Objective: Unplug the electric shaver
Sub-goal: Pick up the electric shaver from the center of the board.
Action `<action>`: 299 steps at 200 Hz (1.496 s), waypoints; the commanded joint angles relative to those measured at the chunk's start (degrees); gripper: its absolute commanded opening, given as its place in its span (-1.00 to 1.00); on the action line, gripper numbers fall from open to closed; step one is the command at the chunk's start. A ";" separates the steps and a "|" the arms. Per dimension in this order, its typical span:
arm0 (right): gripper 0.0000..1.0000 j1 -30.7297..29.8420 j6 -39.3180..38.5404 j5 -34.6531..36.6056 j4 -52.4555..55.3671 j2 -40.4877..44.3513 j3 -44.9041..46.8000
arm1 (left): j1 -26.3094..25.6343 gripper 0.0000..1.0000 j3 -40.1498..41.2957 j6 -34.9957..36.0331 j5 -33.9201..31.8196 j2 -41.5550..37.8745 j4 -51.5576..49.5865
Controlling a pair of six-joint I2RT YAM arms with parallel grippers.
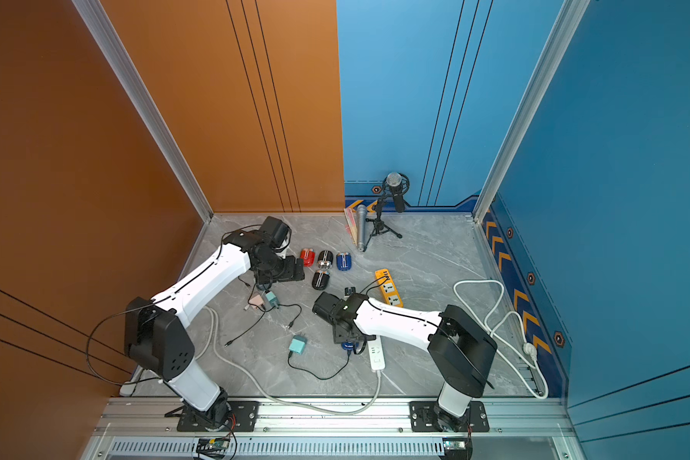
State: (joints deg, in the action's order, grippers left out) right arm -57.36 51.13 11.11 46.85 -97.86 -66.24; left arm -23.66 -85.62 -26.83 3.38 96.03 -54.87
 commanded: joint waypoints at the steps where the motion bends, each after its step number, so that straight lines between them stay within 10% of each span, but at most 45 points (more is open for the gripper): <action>1: 0.51 0.32 -2.52 -2.70 -0.77 -2.12 -1.70 | -0.43 0.87 -1.06 -1.18 -1.70 0.06 -0.44; 204: 0.24 1.47 -7.79 -10.61 -2.93 -10.61 -6.71 | -0.99 0.87 2.31 -2.82 -3.30 -2.77 -0.37; 299: 0.49 -0.05 -5.78 -7.23 0.17 -7.93 -3.58 | -2.33 0.87 2.06 -4.04 -3.81 -2.14 -0.42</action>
State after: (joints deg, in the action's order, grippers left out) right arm -56.82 44.99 1.96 44.69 -107.07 -70.02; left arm -25.26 -83.44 -30.09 1.06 94.56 -54.83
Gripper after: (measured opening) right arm 0.755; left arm 0.934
